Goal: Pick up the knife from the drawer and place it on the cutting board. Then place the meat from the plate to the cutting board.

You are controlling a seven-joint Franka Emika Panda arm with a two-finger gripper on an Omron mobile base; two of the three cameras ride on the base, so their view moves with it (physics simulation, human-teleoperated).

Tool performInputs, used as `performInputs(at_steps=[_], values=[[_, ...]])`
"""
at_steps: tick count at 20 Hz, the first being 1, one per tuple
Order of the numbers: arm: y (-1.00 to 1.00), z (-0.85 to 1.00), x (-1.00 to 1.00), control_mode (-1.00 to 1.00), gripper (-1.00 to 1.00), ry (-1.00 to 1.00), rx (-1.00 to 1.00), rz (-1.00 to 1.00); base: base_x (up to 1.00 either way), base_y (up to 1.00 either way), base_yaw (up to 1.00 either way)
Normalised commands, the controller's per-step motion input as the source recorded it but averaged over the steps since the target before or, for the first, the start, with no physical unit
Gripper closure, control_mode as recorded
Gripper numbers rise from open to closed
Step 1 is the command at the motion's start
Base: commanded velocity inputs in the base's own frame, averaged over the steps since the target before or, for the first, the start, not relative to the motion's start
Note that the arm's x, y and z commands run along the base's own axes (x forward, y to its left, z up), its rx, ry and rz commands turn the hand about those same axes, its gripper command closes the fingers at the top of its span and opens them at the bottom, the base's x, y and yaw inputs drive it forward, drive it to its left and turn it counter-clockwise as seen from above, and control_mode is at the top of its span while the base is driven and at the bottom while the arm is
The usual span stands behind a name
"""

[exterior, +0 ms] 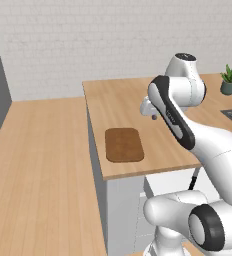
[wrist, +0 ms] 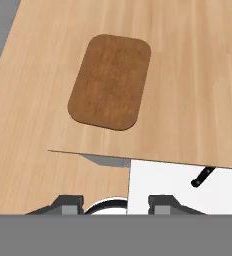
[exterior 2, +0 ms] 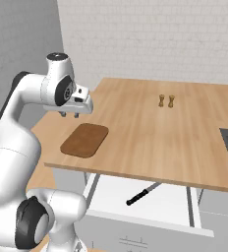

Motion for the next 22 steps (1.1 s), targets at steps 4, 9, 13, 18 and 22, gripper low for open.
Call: performInputs(at_steps=[4,9,13,18,22], values=[[0.00,0.00,-0.03,-1.00,-1.00,0.00,0.00,0.00,0.00,0.00,0.00],[0.00,-0.15,-0.21,-1.00,-1.00,0.08,0.02,0.00,0.00,0.00,0.00],[0.00,-0.27,-0.34,-1.00,-1.00,0.00,0.02,0.00,0.00,0.00,0.00],[0.00,-0.29,-0.27,-1.00,-1.00,0.01,0.03,0.00,0.00,0.00,0.00],[0.00,-0.31,-0.18,-1.00,-1.00,0.04,0.00,0.00,0.00,0.00,0.00]])
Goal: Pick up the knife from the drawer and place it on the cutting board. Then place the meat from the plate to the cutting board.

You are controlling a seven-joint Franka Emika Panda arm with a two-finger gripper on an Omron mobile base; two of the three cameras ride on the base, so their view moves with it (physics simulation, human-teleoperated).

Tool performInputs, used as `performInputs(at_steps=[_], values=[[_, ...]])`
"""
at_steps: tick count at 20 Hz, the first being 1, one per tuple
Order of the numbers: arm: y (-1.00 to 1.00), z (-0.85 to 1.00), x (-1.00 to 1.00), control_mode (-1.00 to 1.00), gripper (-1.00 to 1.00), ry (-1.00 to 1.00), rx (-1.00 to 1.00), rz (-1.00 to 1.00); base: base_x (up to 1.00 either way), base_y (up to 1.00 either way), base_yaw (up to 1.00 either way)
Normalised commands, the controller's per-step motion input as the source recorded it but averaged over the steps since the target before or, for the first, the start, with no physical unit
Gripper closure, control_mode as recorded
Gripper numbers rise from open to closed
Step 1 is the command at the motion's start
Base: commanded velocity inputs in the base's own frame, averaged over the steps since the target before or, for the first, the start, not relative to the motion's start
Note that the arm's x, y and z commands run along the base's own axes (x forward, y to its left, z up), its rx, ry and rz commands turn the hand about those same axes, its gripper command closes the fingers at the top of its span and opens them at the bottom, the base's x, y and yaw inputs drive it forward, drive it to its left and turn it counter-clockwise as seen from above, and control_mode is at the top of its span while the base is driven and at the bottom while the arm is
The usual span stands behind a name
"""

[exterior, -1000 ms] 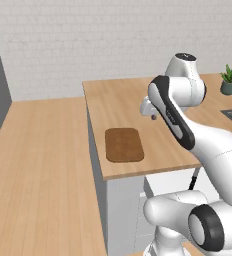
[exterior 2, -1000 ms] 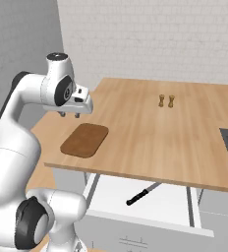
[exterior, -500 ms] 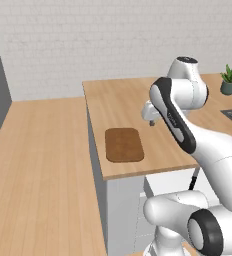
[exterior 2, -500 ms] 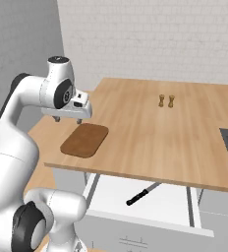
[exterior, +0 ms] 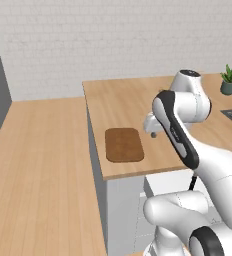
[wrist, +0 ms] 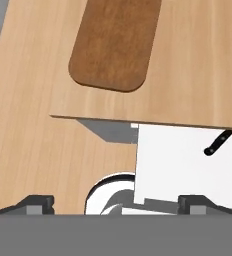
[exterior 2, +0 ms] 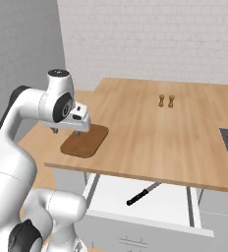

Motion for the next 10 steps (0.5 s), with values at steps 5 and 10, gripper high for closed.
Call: performInputs(at_steps=[5,10], values=[[0.00,-0.42,-0.04,-1.00,-1.00,0.07,0.00,0.00,0.00,0.00,0.00],[0.00,-0.30,0.00,-1.00,-1.00,0.10,0.00,0.00,0.00,0.00,0.00]])
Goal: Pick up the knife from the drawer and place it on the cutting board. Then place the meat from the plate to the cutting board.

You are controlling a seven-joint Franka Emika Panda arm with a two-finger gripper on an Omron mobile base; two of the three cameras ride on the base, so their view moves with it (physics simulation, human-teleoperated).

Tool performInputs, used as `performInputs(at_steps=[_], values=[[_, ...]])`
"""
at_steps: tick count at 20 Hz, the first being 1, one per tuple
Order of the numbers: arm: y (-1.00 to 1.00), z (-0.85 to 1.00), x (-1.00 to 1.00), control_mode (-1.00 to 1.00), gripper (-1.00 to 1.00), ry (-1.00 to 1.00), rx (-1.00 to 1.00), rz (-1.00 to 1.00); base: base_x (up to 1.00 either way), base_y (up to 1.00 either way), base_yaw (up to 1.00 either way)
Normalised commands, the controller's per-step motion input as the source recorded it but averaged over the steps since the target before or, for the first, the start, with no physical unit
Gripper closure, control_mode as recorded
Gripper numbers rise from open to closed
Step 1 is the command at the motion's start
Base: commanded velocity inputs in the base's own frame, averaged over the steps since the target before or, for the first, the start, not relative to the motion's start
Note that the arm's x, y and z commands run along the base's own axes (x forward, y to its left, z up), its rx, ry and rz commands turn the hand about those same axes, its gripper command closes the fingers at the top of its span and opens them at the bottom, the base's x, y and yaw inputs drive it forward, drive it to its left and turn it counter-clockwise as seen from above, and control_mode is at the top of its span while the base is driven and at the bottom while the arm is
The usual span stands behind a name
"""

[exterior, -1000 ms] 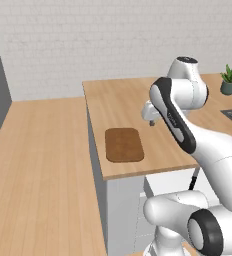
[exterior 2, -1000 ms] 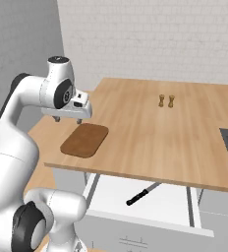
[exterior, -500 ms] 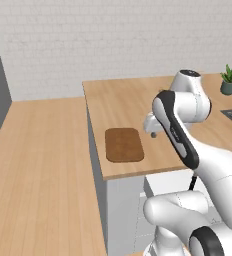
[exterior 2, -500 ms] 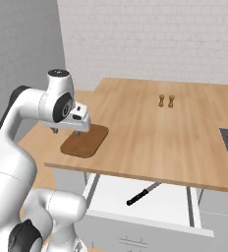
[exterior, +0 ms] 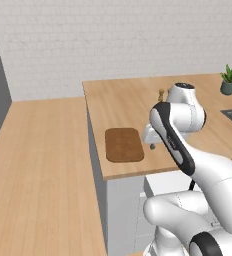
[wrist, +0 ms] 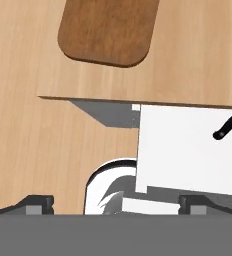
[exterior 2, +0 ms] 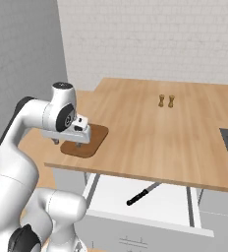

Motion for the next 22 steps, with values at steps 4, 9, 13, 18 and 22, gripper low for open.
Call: performInputs(at_steps=[4,9,13,18,22], values=[[-0.13,-0.10,0.00,-1.00,-1.00,0.12,0.00,0.00,0.00,0.00,0.00],[0.00,0.00,0.00,1.00,-1.00,0.00,0.00,0.00,-0.02,0.01,0.00],[0.00,0.00,0.00,1.00,-1.00,0.00,0.00,0.00,-0.03,0.46,0.00],[0.00,0.00,0.00,1.00,-1.00,0.00,0.00,0.00,0.00,0.44,0.00],[0.00,0.00,0.00,1.00,-1.00,0.00,0.00,0.00,0.00,0.46,0.00]])
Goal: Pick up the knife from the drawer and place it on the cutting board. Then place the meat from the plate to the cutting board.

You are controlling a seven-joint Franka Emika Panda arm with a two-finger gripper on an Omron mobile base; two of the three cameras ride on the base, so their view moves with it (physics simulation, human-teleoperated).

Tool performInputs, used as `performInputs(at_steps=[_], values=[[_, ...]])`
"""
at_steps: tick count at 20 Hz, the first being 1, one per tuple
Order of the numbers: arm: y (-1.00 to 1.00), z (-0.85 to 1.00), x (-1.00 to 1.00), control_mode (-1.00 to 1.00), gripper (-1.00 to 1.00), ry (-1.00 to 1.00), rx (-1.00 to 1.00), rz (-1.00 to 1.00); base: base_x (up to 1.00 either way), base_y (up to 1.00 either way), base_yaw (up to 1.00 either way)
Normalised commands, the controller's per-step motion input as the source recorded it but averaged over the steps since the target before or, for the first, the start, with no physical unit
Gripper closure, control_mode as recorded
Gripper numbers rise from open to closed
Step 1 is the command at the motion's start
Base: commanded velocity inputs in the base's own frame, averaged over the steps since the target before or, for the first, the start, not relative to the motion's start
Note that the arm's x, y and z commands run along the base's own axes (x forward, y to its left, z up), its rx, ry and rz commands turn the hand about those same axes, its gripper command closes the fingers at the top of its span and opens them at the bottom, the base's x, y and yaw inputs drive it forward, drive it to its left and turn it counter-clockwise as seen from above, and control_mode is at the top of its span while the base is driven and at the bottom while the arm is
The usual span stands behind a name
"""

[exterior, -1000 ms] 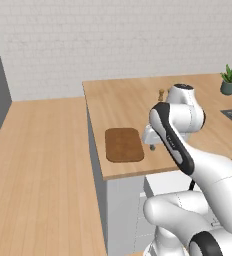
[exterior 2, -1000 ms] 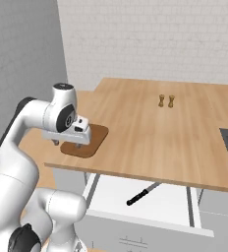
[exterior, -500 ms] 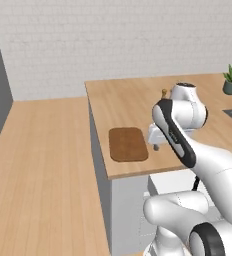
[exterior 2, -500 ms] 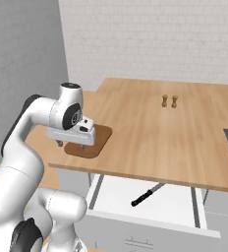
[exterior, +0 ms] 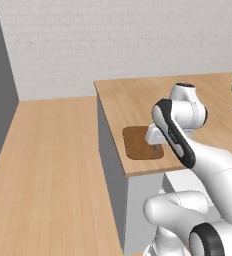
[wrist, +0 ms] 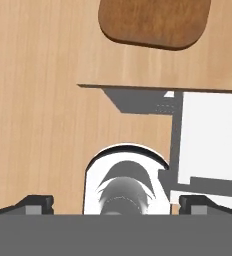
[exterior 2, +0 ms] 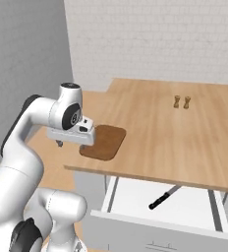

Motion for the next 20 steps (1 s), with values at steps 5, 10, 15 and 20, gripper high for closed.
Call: performInputs(at_steps=[5,10,15,20], values=[[0.00,0.00,0.00,1.00,-1.00,0.00,0.00,0.00,0.00,0.52,0.00],[-0.04,0.00,0.00,-1.00,-1.00,0.04,0.00,0.00,0.00,0.21,0.00],[-0.93,0.00,-0.12,-1.00,-1.00,0.18,0.19,-0.06,0.00,0.00,0.00],[-0.89,0.14,-0.10,-1.00,-1.00,0.07,0.16,-0.13,0.00,0.00,0.00]])
